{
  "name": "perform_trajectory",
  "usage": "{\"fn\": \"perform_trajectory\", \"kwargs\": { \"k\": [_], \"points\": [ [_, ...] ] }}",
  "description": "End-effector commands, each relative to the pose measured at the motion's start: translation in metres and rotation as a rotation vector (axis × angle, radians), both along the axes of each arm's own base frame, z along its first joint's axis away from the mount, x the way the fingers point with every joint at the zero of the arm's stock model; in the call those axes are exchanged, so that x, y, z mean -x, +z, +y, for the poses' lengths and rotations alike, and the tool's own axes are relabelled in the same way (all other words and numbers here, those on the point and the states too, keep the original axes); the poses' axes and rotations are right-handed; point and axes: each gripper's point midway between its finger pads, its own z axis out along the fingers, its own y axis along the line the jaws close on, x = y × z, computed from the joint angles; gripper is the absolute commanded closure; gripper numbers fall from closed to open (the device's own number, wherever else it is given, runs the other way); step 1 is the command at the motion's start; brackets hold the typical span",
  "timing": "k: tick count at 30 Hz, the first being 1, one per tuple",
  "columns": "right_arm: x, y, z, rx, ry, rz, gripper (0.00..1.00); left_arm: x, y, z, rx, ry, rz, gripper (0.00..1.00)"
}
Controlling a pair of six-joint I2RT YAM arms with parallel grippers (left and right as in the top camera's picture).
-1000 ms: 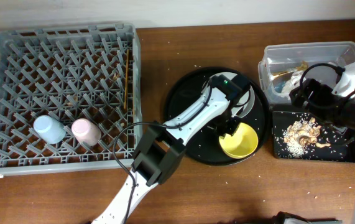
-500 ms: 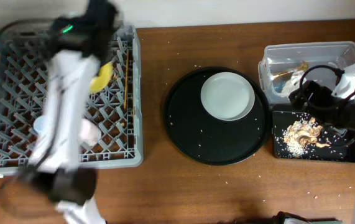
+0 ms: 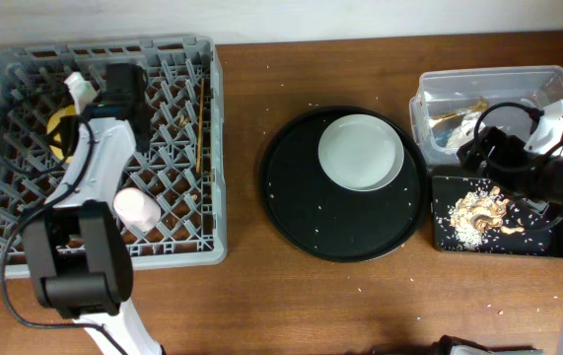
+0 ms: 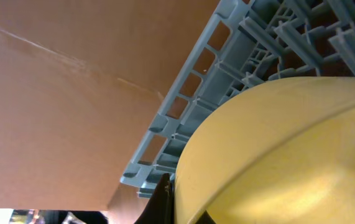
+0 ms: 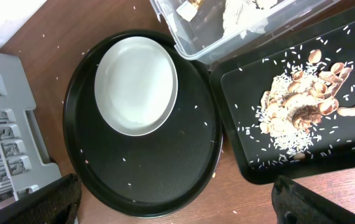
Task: Sort waste into correct bins and load items into the dishwasher rack
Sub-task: 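Place the yellow bowl in the rack with left gripper, then grasp the white plate edge with the left gripper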
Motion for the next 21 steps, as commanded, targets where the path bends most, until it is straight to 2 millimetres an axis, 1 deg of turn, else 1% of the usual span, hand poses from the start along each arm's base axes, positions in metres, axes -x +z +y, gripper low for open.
{"fn": "perform_trajectory", "kwargs": {
  "k": [1, 3, 4, 5, 6, 7, 8, 9, 10, 11, 12, 13, 14, 15, 16, 18, 19, 20, 21],
  "points": [
    [0.0, 0.001, -0.002, 0.002, -0.005, -0.002, 0.02, -0.002, -0.002, -0.011, -0.081, -0.008, 0.057, 1.0],
    [0.0, 0.001, -0.002, 0.002, -0.005, 0.001, 0.01, -0.006, -0.003, -0.03, -0.083, -0.053, 0.075, 1.0],
    [0.0, 0.001, -0.002, 0.001, -0.005, 0.002, 0.02, -0.006, -0.006, -0.039, -0.078, -0.077, 0.1, 0.93],
    [0.0, 0.001, -0.002, 0.001, -0.005, 0.002, 0.01, -0.005, -0.021, -0.051, -0.004, -0.124, 0.161, 0.54],
    [0.0, 0.001, -0.002, 0.001, -0.005, 0.002, 0.02, -0.002, -0.041, -0.064, 0.113, -0.172, 0.215, 0.5],
    [0.0, 0.001, -0.002, 0.001, -0.005, 0.002, 0.01, 0.0, -0.055, -0.077, 0.198, -0.209, 0.249, 0.46],
    [0.001, 0.0, -0.002, 0.0, -0.005, 0.005, 0.02, 0.0, -0.061, -0.091, 0.25, -0.241, 0.265, 0.44],
    [0.002, 0.0, -0.001, -0.002, -0.005, 0.01, 0.02, 0.0, -0.053, -0.106, 0.293, -0.28, 0.248, 0.34],
    [0.003, -0.001, -0.001, -0.003, -0.005, 0.015, 0.02, -0.001, -0.046, -0.119, 0.355, -0.317, 0.227, 0.29],
    [0.004, -0.001, -0.001, -0.005, -0.005, 0.02, 0.02, -0.007, -0.026, -0.156, 0.539, -0.422, 0.158, 0.25],
    [0.005, -0.002, -0.001, -0.006, -0.005, 0.022, 0.02, -0.013, -0.011, -0.194, 0.719, -0.533, 0.1, 0.25],
    [0.006, -0.002, 0.0, -0.007, -0.005, 0.026, 0.01, -0.019, 0.007, -0.255, 0.976, -0.707, 0.041, 0.26],
    [0.006, -0.002, 0.0, -0.007, -0.005, 0.027, 0.02, -0.021, 0.019, -0.321, 1.216, -0.902, 0.012, 0.27],
    [0.006, -0.003, 0.0, -0.008, -0.005, 0.03, 0.01, -0.022, 0.018, -0.367, 1.336, -1.028, 0.019, 0.32],
    [0.007, -0.003, 0.0, -0.01, -0.005, 0.034, 0.02, -0.024, 0.01, -0.384, 1.343, -1.062, 0.031, 0.32],
    [0.008, -0.003, 0.0, -0.011, -0.005, 0.037, 0.01, -0.025, -0.02, -0.43, 1.389, -1.093, 0.071, 0.35],
    [0.008, -0.004, 0.001, -0.011, -0.005, 0.039, 0.01, -0.023, -0.041, -0.459, 1.398, -1.134, 0.105, 0.35],
    [0.009, -0.004, 0.001, -0.012, -0.005, 0.041, 0.02, -0.018, -0.059, -0.48, 1.401, -1.16, 0.137, 0.35],
    [0.009, -0.004, 0.001, -0.013, -0.005, 0.044, 0.02, -0.01, -0.077, -0.496, 1.404, -1.172, 0.182, 0.36]
  ]
}}
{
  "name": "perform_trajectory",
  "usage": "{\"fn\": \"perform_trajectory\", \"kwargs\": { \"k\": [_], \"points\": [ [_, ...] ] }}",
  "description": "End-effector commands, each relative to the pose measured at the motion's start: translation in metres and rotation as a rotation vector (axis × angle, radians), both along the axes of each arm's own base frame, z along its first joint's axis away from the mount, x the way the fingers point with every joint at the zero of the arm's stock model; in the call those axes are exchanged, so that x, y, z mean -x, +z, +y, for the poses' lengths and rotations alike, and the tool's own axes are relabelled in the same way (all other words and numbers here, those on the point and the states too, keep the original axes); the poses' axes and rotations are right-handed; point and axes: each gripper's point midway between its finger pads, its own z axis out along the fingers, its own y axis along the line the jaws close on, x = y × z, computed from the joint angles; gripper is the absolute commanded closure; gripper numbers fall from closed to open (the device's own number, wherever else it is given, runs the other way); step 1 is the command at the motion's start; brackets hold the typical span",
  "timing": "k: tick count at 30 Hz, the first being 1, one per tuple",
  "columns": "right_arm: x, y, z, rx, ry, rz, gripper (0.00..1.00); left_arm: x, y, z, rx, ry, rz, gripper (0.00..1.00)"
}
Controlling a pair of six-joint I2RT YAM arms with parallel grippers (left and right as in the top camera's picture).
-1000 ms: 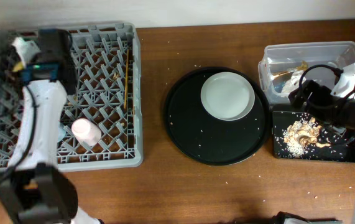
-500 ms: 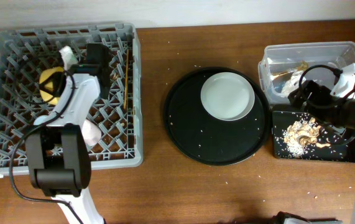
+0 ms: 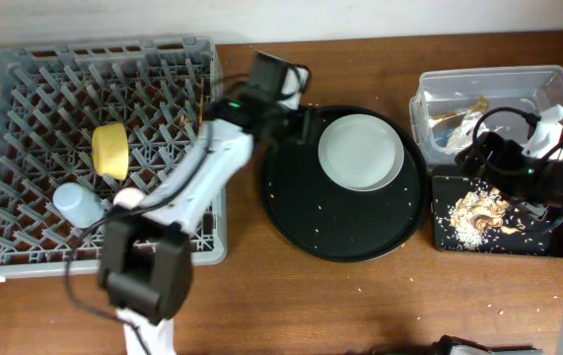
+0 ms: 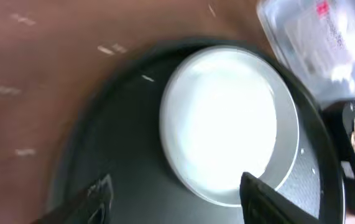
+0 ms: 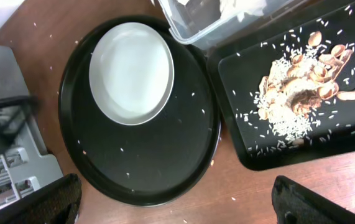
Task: Sort waste into correct bins and load items into the dishwasher rack
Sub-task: 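Grasp the white plate edge with the left gripper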
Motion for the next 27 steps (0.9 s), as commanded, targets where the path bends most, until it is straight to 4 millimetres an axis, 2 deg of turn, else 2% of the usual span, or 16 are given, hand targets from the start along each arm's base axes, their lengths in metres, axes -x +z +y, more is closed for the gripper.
{"fn": "perform_trajectory", "kwargs": {
  "k": [1, 3, 5, 7, 9, 12, 14, 17, 19, 21, 22, 23, 24, 25, 26, 27],
  "points": [
    [0.002, 0.0, -0.002, 0.001, -0.004, 0.006, 0.02, 0.031, -0.066, -0.052, -0.029, -0.091, 0.109, 0.36],
    [0.002, 0.0, -0.001, 0.0, -0.004, 0.007, 0.01, 0.035, -0.106, -0.053, -0.086, -0.051, 0.165, 0.41],
    [0.002, 0.0, -0.001, 0.0, -0.004, 0.007, 0.01, 0.038, -0.126, -0.048, -0.122, -0.043, 0.196, 0.47],
    [0.004, -0.001, -0.001, -0.003, -0.005, 0.016, 0.01, 0.045, -0.145, -0.04, -0.165, -0.036, 0.242, 0.48],
    [0.004, -0.001, -0.001, -0.003, -0.004, 0.017, 0.02, 0.04, -0.131, -0.044, -0.153, -0.037, 0.223, 0.48],
    [0.004, -0.001, -0.001, -0.003, -0.004, 0.017, 0.02, 0.033, -0.065, -0.046, -0.165, -0.077, 0.176, 0.47],
    [0.004, -0.001, -0.001, -0.003, -0.005, 0.017, 0.02, 0.025, -0.048, -0.024, -0.26, -0.014, 0.15, 0.41],
    [0.004, -0.001, -0.001, -0.003, -0.004, 0.017, 0.02, 0.006, -0.071, 0.015, -0.326, 0.107, 0.192, 0.41],
    [0.004, -0.001, -0.001, -0.003, -0.004, 0.017, 0.01, 0.004, -0.112, 0.024, -0.344, 0.13, 0.269, 0.43],
    [0.004, -0.001, -0.001, -0.003, -0.004, 0.017, 0.02, 0.011, -0.135, 0.014, -0.306, 0.096, 0.332, 0.61],
    [0.005, -0.001, -0.001, -0.005, -0.004, 0.021, 0.01, 0.016, -0.14, 0.01, -0.295, 0.081, 0.355, 0.78],
    [0.006, -0.002, 0.0, -0.005, -0.004, 0.024, 0.01, 0.015, -0.138, 0.011, -0.295, 0.084, 0.355, 0.95],
    [0.006, -0.002, 0.0, -0.006, -0.004, 0.025, 0.02, 0.014, -0.134, 0.012, -0.293, 0.086, 0.353, 1.0],
    [0.006, -0.002, 0.0, -0.006, -0.004, 0.024, 0.02, 0.011, -0.119, 0.013, -0.306, 0.093, 0.346, 1.0],
    [0.006, -0.002, 0.0, -0.006, -0.004, 0.024, 0.02, 0.001, -0.092, 0.03, -0.374, 0.14, 0.307, 1.0],
    [0.006, -0.002, 0.0, -0.006, -0.004, 0.024, 0.01, -0.011, -0.053, 0.059, -0.495, 0.21, 0.227, 1.0]
  ]
}}
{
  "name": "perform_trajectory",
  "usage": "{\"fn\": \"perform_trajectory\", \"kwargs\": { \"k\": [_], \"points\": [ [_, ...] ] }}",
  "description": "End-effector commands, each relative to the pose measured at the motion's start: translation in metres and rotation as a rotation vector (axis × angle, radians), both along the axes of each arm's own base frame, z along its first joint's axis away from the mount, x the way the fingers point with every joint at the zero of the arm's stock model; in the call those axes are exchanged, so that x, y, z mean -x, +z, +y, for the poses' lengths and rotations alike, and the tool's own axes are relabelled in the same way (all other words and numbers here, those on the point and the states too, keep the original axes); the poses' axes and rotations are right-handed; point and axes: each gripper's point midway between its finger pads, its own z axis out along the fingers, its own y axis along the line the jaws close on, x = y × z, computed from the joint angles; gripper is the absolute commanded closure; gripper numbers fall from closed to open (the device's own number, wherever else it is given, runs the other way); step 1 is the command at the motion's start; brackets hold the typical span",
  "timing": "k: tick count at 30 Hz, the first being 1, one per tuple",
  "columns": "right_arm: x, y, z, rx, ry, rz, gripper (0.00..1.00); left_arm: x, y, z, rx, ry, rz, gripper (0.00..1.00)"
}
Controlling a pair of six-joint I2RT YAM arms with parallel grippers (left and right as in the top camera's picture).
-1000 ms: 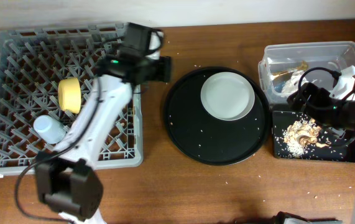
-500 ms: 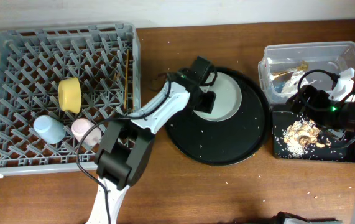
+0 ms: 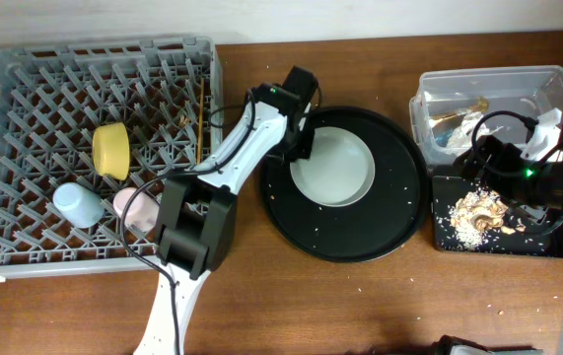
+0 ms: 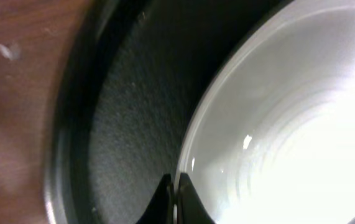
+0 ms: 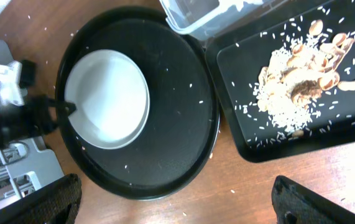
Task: Sort waste into correct bins and load items into the dishwasher rack
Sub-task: 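Grasp the white plate edge with the left gripper, then stand the white plate upright in the rack with left gripper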
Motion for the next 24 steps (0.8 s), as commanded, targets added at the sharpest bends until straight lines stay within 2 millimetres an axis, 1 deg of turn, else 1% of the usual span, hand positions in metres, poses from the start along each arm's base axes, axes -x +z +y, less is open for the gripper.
{"fn": "perform_trajectory", "kwargs": {
  "k": [1, 2, 4, 5, 6, 7, 8, 9, 10, 11, 12, 13, 16, 17, 19, 20, 21, 22, 23, 24],
  "points": [
    [0.0, 0.002, -0.002, 0.005, -0.005, -0.005, 0.01, -0.036, 0.115, 0.077, -0.365, 0.094, -0.273, 1.0],
    [0.0, 0.002, -0.002, 0.005, -0.005, -0.005, 0.02, -0.036, 0.158, 0.103, -0.487, 0.128, -0.357, 1.0],
    [0.0, 0.002, -0.002, 0.005, -0.005, -0.005, 0.01, -0.024, 0.216, 0.139, -0.618, 0.176, -0.445, 1.0],
    [0.0, 0.002, -0.002, 0.005, -0.005, -0.006, 0.02, -0.012, 0.255, 0.177, -0.767, 0.224, -0.502, 1.0],
    [0.0, 0.002, -0.002, 0.005, -0.005, -0.006, 0.01, -0.004, 0.284, 0.202, -0.842, 0.27, -0.549, 1.0],
    [0.0, 0.002, -0.002, 0.005, -0.004, -0.005, 0.01, -0.001, 0.303, 0.221, -0.909, 0.259, -0.562, 1.0],
    [0.0, 0.002, -0.002, 0.005, -0.005, -0.005, 0.02, 0.003, 0.316, 0.236, -0.946, 0.291, -0.578, 1.0],
    [0.0, 0.002, -0.002, 0.005, -0.005, -0.006, 0.02, 0.007, 0.325, 0.262, -0.953, 0.352, -0.573, 1.0],
    [0.0, 0.002, -0.002, 0.005, -0.005, -0.005, 0.01, 0.008, 0.324, 0.289, -0.967, 0.41, -0.54, 1.0],
    [0.0, 0.002, -0.002, 0.005, -0.005, -0.005, 0.02, 0.008, 0.316, 0.308, -0.963, 0.456, -0.504, 1.0],
    [0.0, 0.002, -0.002, 0.005, -0.005, -0.006, 0.02, 0.004, 0.296, 0.32, -0.918, 0.475, -0.45, 1.0],
    [0.0, 0.002, -0.002, 0.005, -0.005, -0.006, 0.01, -0.001, 0.275, 0.326, -0.927, 0.468, -0.404, 1.0],
    [0.0, 0.002, -0.002, 0.005, -0.005, -0.005, 0.02, -0.009, 0.219, 0.325, -0.975, 0.417, -0.321, 1.0],
    [0.0, 0.002, -0.002, 0.005, -0.005, -0.006, 0.02, -0.007, 0.206, 0.323, -0.983, 0.396, -0.296, 1.0],
    [0.0, 0.002, -0.002, 0.005, -0.005, -0.006, 0.01, -0.007, 0.197, 0.319, -0.953, 0.388, -0.28, 1.0],
    [0.0, 0.002, -0.002, 0.005, -0.005, -0.005, 0.02, -0.007, 0.196, 0.318, -0.947, 0.385, -0.276, 1.0],
    [0.0, 0.002, -0.002, 0.005, -0.005, -0.005, 0.02, -0.007, 0.196, 0.317, -0.945, 0.385, -0.279, 0.97],
    [0.0, 0.002, -0.002, 0.005, -0.005, -0.005, 0.02, -0.007, 0.196, 0.31, -0.944, 0.369, -0.284, 0.85],
    [0.0, 0.002, -0.002, 0.005, -0.005, -0.005, 0.02, -0.007, 0.196, 0.305, -0.941, 0.356, -0.285, 0.69],
    [0.0, 0.002, -0.002, 0.005, -0.005, -0.006, 0.02, -0.004, 0.197, 0.29, -0.904, 0.33, -0.287, 0.44]
  ]
}}
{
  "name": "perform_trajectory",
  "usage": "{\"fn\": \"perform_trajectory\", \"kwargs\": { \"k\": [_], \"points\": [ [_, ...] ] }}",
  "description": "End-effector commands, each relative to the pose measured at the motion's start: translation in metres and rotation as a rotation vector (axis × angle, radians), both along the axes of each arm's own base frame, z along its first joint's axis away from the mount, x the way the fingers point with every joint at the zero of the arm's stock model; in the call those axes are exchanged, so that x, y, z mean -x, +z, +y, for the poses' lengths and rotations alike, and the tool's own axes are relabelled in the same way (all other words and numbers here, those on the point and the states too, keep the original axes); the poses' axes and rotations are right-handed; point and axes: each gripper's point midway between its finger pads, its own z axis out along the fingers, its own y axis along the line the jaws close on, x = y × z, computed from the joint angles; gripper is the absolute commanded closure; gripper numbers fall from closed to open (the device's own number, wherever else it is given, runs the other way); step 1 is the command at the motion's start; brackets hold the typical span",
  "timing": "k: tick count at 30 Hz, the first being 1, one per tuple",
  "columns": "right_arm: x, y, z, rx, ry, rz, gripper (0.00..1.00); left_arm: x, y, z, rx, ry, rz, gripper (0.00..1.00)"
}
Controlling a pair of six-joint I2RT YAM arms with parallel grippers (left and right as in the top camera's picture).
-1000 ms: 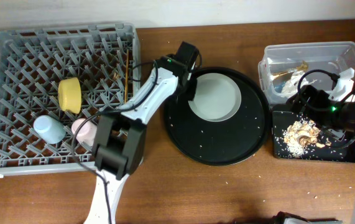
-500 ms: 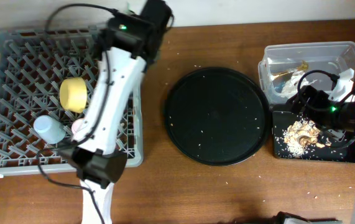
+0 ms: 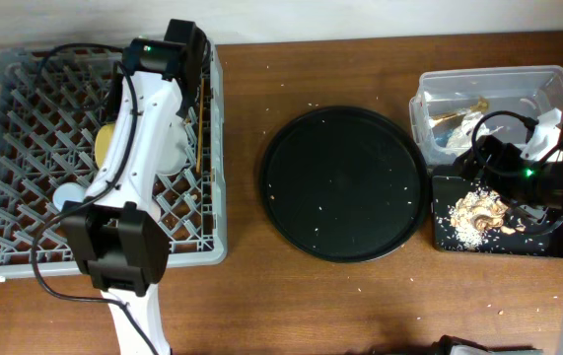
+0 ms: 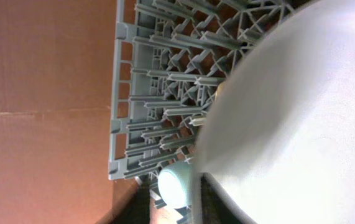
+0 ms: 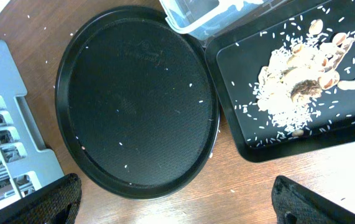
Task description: Sort waste into correct bins and load items into the dishwasher rack
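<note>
My left gripper (image 4: pixel 194 200) is shut on the rim of the white plate (image 4: pixel 289 124), which fills the right of the left wrist view. Overhead, the white plate (image 3: pixel 169 150) is over the grey dishwasher rack (image 3: pixel 25 69), with the left gripper (image 3: pixel 182 113) above it. A yellow bowl (image 3: pixel 105 146) lies right beside it. Whether the plate rests on the prongs cannot be told. A blue cup (image 4: pixel 174 185) stands in the rack (image 4: pixel 152 93). My right gripper (image 5: pixel 180 205) hangs open over the table's right side, its fingers empty.
The round black tray (image 3: pixel 345 182) holds only rice grains. A rectangular black tray (image 3: pixel 498 222) carries rice and food scraps. Behind it stands a clear plastic bin (image 3: pixel 488 94) with waste. A chopstick (image 3: pixel 200 123) lies in the rack near its right wall.
The white plate was on the round black tray with my left gripper at its rim. Now the left gripper holds it over the rack, and the tray has no plate. The right arm has not moved.
My left gripper was in the rack at the yellow bowl. Then it stood open above the white plate on the round tray, the bowl left in the rack. Then it was shut on the plate's rim, and now the plate is at the rack.
</note>
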Motion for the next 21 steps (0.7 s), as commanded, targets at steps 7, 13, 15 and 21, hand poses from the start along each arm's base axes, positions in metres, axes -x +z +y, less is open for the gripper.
{"fn": "perform_trajectory", "kwargs": {
  "k": [7, 13, 15, 21],
  "points": [
    [-0.017, 0.052, 0.083, -0.103, 0.524, -0.355, 0.02, 0.096, 0.165, -0.093, 0.747, -0.323, -0.41, 0.05],
    [-0.001, 0.05, 0.156, 0.042, 0.832, -0.38, 0.02, 0.176, 0.223, -0.081, 0.794, -0.398, -0.567, 0.01],
    [-0.001, 0.045, 0.158, 0.033, 0.839, -0.357, 0.02, 0.181, 0.219, -0.079, 0.792, -0.39, -0.546, 0.01],
    [0.007, 0.04, 0.156, 0.025, 0.841, -0.316, 0.02, 0.201, 0.197, -0.075, 0.783, -0.347, -0.428, 0.01]
  ]
}}
